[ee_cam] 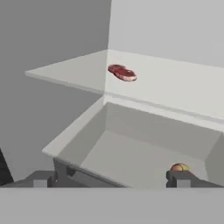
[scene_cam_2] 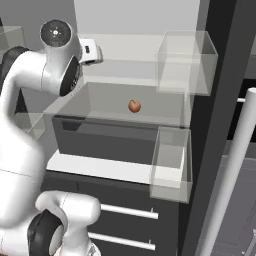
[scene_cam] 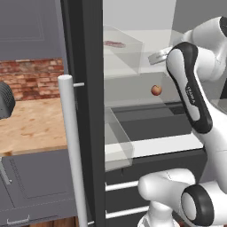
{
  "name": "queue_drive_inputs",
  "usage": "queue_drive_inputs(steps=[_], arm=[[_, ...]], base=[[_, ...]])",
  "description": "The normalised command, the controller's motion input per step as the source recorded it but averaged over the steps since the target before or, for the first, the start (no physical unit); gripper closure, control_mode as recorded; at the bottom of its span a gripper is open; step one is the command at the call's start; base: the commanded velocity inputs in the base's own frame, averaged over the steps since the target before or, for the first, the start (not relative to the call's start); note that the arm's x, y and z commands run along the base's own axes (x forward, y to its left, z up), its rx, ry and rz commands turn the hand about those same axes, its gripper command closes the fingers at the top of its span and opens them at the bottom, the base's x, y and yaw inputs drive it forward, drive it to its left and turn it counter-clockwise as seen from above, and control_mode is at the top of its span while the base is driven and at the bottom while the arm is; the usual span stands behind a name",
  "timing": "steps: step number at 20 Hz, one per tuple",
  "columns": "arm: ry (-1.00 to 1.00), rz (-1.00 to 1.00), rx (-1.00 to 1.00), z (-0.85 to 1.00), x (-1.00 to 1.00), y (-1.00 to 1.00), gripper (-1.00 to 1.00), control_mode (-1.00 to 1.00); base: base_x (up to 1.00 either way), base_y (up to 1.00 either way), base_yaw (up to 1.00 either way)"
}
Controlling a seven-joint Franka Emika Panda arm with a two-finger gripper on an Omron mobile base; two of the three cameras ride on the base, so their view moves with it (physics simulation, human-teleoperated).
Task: Place the mustard and ketchup from the counter to the top shelf of the fridge. If the existing items in the fridge are on the top shelf, move them to other shelves.
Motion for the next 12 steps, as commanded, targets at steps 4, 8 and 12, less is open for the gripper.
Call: queue_drive_inputs(steps=[4, 8, 12], arm=[[0.06, 0.00, -0.05, 0.53, 0.75, 0.21, -1.00, -1.00], [0.12, 0.00, 0.00, -0.01, 0.53, 0.20, -1.00, -1.00], [0.00, 0.00, 0.01, -0.19, 0.36, 0.19, -1.00, -1.00]], base=[[0.00, 0.00, 0.00], [0.00, 0.00, 0.00], [0.00, 0.00, 0.00]])
